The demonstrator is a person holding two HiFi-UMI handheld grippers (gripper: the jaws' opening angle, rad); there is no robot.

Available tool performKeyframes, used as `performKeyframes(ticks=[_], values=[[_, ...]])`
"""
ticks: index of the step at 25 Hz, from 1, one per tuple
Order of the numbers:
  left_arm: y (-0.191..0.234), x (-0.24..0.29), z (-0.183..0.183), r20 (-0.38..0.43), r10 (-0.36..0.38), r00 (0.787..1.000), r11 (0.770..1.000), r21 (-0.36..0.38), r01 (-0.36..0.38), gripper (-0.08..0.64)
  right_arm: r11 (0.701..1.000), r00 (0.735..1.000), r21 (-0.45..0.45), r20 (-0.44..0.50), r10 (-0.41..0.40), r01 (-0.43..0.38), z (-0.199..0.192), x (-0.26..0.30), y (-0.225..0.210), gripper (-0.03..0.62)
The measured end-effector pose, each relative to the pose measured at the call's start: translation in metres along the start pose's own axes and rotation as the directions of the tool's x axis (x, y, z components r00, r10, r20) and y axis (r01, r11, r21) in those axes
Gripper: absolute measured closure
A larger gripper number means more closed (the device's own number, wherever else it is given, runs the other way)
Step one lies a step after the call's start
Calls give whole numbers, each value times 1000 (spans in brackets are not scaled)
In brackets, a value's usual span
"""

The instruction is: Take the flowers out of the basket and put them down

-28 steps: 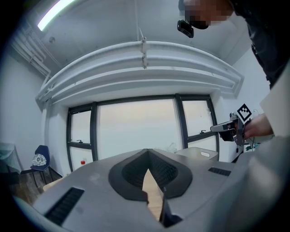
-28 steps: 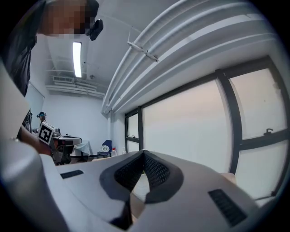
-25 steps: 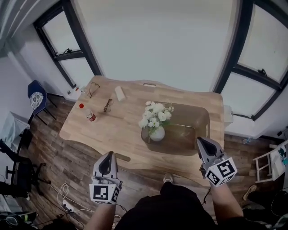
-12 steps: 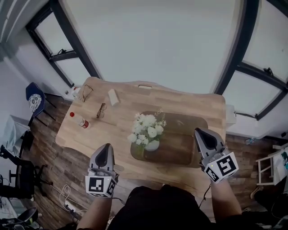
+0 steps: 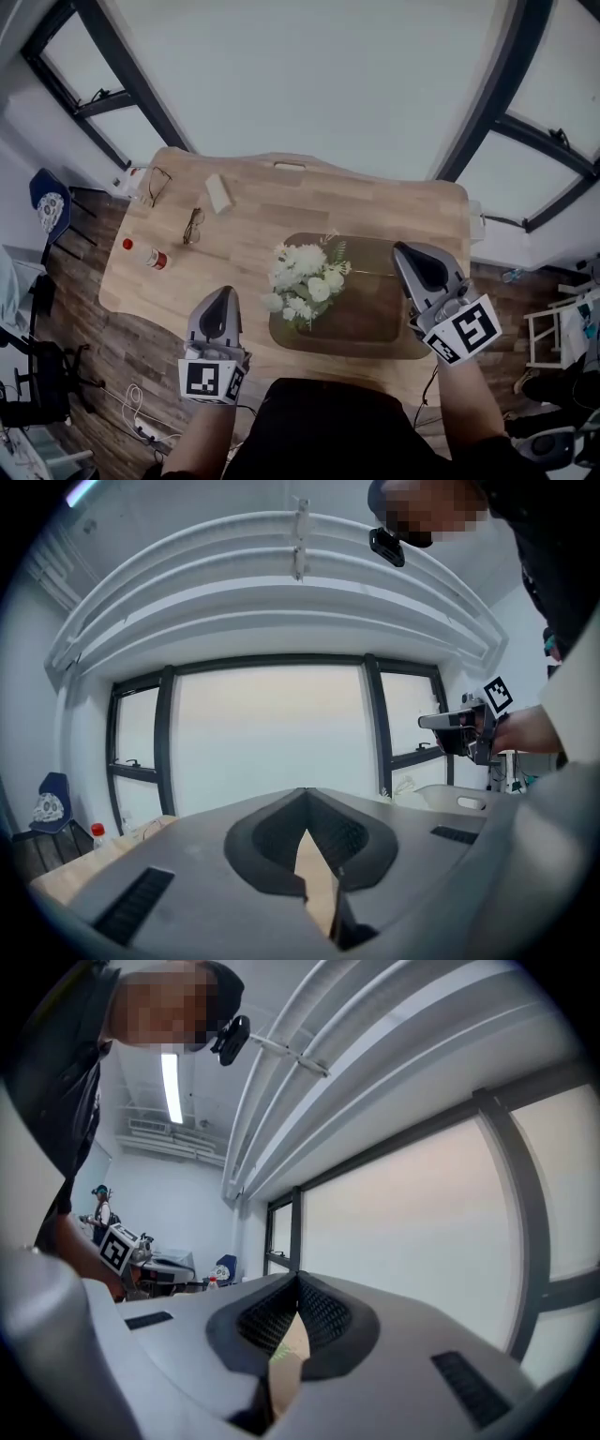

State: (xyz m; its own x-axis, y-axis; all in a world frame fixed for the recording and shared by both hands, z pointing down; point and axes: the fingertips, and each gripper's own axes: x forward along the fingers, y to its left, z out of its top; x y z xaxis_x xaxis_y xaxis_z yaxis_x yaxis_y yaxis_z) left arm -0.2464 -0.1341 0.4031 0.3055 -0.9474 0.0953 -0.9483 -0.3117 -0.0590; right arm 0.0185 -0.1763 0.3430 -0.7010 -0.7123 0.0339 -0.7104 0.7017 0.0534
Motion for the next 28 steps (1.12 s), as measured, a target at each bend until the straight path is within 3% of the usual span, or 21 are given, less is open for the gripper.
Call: performKeyframes(ticks=[5, 16, 25, 28], values=[[11, 14, -13, -16, -51, 999, 999, 7, 51, 555, 997, 991, 63, -124, 52, -44, -64, 19, 14, 571], [18, 37, -35, -27, -76, 997, 997, -26, 75, 555, 982, 981, 167, -157, 114, -88, -127, 33, 23, 571], [40, 40, -44, -24, -17, 1000, 1000, -14, 17, 555, 963, 899, 122, -346, 268, -240, -185, 41, 54, 571], [47, 40, -49, -36, 3, 999, 1000, -12, -4, 555, 948, 856, 85, -410, 315, -308, -201, 44, 65, 571]])
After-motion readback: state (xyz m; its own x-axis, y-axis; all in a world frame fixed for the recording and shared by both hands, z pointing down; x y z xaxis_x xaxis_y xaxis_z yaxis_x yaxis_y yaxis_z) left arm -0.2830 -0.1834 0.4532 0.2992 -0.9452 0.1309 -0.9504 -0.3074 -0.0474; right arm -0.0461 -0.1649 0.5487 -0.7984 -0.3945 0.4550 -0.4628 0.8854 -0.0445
